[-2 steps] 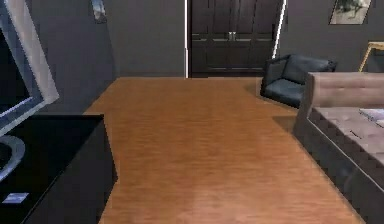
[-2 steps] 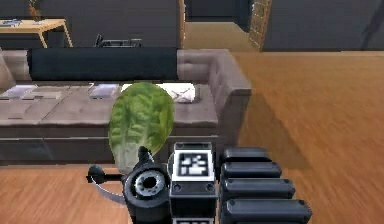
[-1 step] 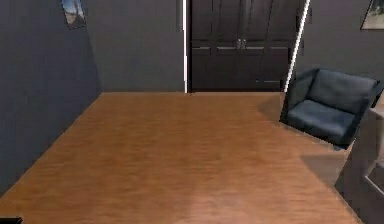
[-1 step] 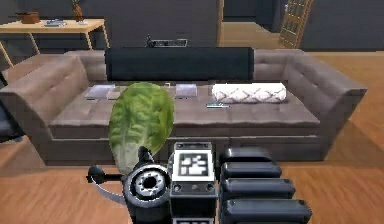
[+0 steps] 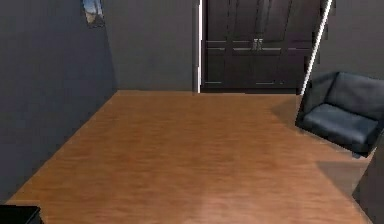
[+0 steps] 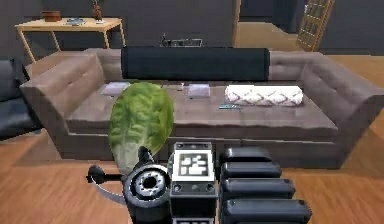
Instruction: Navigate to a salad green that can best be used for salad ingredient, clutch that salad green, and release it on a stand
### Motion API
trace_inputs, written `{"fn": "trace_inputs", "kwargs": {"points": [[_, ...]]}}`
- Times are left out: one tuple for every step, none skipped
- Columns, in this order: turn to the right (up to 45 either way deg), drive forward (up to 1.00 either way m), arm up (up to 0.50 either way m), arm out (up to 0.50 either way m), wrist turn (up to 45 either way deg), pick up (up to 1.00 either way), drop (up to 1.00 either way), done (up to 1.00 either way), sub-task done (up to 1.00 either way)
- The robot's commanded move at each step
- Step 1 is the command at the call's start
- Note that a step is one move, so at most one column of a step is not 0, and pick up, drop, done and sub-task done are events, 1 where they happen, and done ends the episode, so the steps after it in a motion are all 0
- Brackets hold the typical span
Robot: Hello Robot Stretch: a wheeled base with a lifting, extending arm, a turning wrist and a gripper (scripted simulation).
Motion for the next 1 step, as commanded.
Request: {"fn": "trace_inputs", "kwargs": {"points": [[9.0, 0.00, 0.00, 0.00, 0.0, 0.00, 0.00, 0.00, 0.00]]}}
